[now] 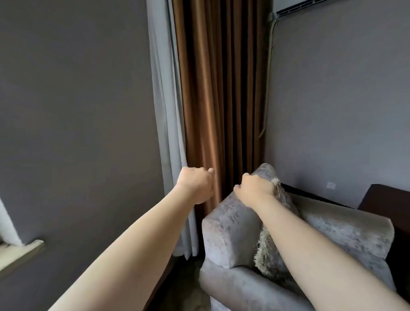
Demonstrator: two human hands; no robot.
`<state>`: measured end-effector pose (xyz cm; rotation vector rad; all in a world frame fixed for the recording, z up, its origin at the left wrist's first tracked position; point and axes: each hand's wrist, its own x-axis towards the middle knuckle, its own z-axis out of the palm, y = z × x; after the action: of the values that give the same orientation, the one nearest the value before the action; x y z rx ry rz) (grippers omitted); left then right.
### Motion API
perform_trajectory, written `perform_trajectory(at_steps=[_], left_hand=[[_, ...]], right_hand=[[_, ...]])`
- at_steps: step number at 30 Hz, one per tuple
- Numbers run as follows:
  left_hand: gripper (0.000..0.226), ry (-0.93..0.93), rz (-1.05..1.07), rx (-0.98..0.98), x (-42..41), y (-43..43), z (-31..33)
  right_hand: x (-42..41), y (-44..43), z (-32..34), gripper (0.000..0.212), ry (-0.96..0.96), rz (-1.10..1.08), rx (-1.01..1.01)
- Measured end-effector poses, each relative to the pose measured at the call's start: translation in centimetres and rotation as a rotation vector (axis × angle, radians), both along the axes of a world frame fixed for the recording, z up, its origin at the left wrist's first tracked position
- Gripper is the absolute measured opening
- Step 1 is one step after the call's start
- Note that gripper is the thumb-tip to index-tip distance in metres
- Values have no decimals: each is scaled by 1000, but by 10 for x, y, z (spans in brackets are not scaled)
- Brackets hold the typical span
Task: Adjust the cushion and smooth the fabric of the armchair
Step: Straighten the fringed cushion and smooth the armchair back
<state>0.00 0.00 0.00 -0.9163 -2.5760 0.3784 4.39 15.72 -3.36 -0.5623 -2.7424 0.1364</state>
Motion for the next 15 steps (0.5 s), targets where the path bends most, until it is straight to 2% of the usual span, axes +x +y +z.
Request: perform_trajectory(at_steps=[6,15], left_hand=[[20,52,-72,-63,-134,12,-15],[27,-39,-286,-78,-328,47,-49]], right_hand=[[-132,3,-25,32,-16,-145,-13],[-295,26,-68,38,-11,-372,-130]])
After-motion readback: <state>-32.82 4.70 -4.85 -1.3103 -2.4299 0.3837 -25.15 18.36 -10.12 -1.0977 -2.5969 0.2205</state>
